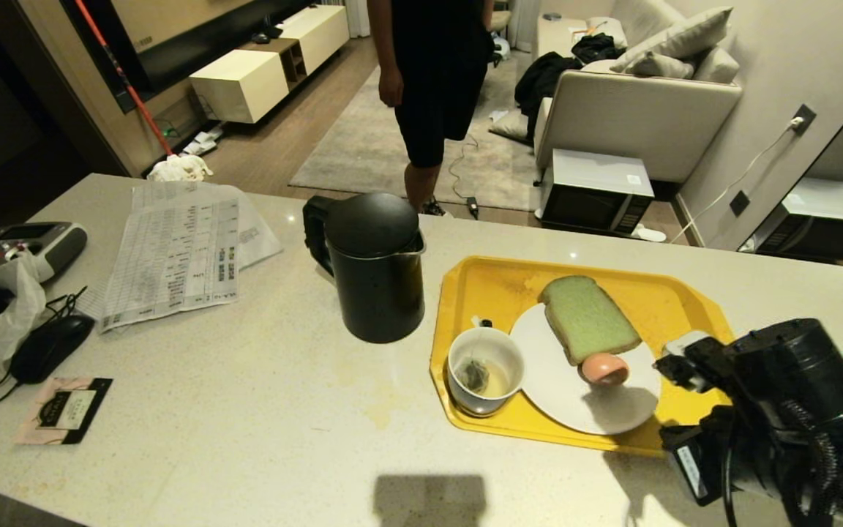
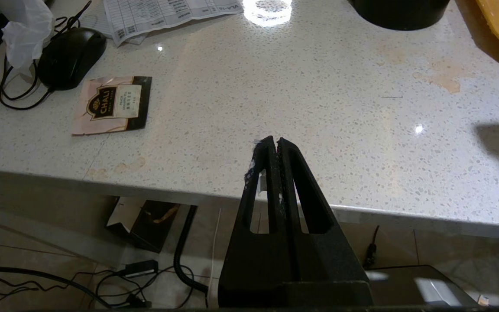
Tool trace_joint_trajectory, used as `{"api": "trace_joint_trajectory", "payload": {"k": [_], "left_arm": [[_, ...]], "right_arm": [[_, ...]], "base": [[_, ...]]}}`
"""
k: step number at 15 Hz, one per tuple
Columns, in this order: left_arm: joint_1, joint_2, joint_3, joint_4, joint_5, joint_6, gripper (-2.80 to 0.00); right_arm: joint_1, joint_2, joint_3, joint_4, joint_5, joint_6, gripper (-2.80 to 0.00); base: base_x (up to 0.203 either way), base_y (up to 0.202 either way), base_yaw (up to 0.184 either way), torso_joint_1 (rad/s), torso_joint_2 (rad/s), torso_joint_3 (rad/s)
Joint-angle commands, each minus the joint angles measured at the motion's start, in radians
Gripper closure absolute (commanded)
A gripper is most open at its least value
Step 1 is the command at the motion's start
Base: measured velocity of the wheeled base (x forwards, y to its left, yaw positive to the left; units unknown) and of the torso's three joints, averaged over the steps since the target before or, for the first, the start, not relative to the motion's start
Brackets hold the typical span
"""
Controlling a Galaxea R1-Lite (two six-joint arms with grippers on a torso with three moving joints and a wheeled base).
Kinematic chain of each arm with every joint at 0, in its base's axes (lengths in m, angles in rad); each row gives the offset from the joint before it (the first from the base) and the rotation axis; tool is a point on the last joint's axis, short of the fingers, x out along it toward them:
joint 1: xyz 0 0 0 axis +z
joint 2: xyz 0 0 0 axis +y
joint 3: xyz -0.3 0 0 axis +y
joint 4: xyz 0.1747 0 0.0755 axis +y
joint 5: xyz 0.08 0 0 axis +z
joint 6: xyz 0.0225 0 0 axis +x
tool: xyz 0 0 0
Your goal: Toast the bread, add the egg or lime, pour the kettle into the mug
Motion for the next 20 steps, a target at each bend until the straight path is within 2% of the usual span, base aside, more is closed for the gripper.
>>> {"api": "trace_joint_trajectory", "payload": {"k": [1,4,8,11,13,15,17,20], "left_arm": [[0.002,-0.002,0.002,0.0,0.0,0.001,0.0],[0.001,-0.002,0.002,-0.001,0.0,0.001,0.0],[0.001,-0.002,0.002,-0.001,0.0,0.001,0.0],[0.001,-0.002,0.002,-0.001,0.0,0.001,0.0],[0.001,0.0,0.002,-0.001,0.0,0.001,0.0],[0.001,-0.002,0.002,-0.001,0.0,0.001,0.0],[0.001,-0.002,0.002,-0.001,0.0,0.001,0.0],[0.001,-0.002,0.002,-0.001,0.0,0.001,0.0]], "right_arm": [[-0.079,-0.127,-0.045,-0.003,-0.011,-0.008,0.0],[-0.162,-0.209,-0.131,-0.009,-0.034,-0.012,0.0],[-0.24,-0.324,-0.323,-0.005,-0.076,-0.042,0.0],[-0.269,-0.454,-0.357,-0.007,-0.077,-0.09,0.0],[-0.322,-0.545,-0.372,-0.008,-0.066,-0.108,0.0],[-0.377,-0.644,-0.367,-0.006,-0.018,-0.132,0.0],[-0.431,-0.759,-0.343,-0.003,0.066,-0.166,0.0],[-0.483,-0.92,-0.273,0.002,0.135,-0.205,0.0]], "base": [[0.0,0.0,0.0,0.0,0.0,0.0],[0.0,0.0,0.0,0.0,0.0,0.0],[0.0,0.0,0.0,0.0,0.0,0.0],[0.0,0.0,0.0,0.0,0.0,0.0],[0.0,0.0,0.0,0.0,0.0,0.0],[0.0,0.0,0.0,0.0,0.0,0.0],[0.0,0.0,0.0,0.0,0.0,0.0],[0.0,0.0,0.0,0.0,0.0,0.0]]}}
